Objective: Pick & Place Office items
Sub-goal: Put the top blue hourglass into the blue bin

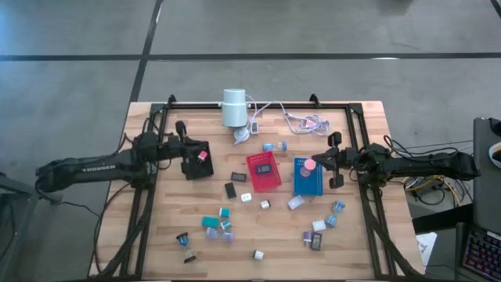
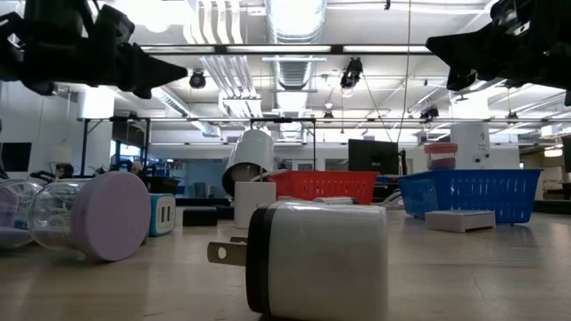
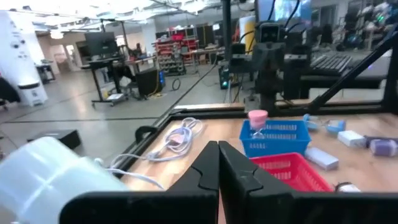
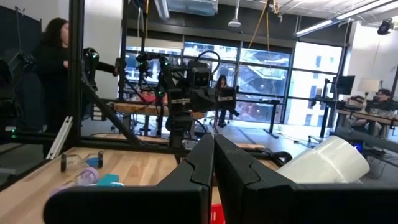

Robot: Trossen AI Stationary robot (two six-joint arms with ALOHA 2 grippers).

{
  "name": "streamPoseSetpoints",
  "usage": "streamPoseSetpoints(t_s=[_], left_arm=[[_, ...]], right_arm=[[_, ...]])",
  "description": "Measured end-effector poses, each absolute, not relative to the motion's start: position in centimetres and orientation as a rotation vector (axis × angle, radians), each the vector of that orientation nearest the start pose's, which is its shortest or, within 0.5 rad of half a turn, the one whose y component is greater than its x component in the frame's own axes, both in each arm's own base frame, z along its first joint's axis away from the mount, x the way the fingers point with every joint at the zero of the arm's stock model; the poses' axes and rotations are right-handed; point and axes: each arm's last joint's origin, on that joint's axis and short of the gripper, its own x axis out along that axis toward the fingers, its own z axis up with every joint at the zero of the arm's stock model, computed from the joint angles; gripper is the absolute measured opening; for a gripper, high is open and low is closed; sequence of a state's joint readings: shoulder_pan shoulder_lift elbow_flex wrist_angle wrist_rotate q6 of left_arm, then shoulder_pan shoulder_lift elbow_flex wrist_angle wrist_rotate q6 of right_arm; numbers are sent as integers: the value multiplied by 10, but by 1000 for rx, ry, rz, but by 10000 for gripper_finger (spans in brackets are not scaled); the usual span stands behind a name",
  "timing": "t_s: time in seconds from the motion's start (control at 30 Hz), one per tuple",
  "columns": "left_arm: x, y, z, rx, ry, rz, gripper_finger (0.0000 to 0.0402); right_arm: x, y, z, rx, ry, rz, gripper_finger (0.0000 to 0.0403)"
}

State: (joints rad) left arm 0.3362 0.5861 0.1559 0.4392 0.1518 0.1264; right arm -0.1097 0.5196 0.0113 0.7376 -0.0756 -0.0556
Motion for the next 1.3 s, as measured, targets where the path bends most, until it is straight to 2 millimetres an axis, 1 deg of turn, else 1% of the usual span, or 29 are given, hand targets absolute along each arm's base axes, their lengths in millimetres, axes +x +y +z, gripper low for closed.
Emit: streamPoseSetpoints(t_s=[0.07, 0.13, 0.3, 0.57, 0.67, 0.77, 1.03, 1.3], left_arm=[[136, 42, 205, 103, -53, 157, 3], [135, 42, 206, 88, -73, 149, 2], [133, 41, 194, 75, -35, 152, 2], [127, 48, 185, 83, -76, 240, 2], [126, 49, 190, 17, -115, 199, 2], [128, 48, 199, 17, -133, 163, 2], [127, 49, 193, 43, -93, 184, 2], [127, 50, 191, 59, -75, 188, 2]], right_arm=[[128, -12, 190, -80, -227, -41, 8], [128, -12, 190, -81, -227, -41, 8], [128, -12, 190, -88, -227, -41, 8], [128, -12, 190, -103, -229, -43, 8], [128, -12, 190, -103, -229, -43, 8], [128, -12, 190, -103, -230, -42, 8], [128, -12, 190, -104, -230, -41, 8], [127, -12, 190, -104, -233, -41, 8]])
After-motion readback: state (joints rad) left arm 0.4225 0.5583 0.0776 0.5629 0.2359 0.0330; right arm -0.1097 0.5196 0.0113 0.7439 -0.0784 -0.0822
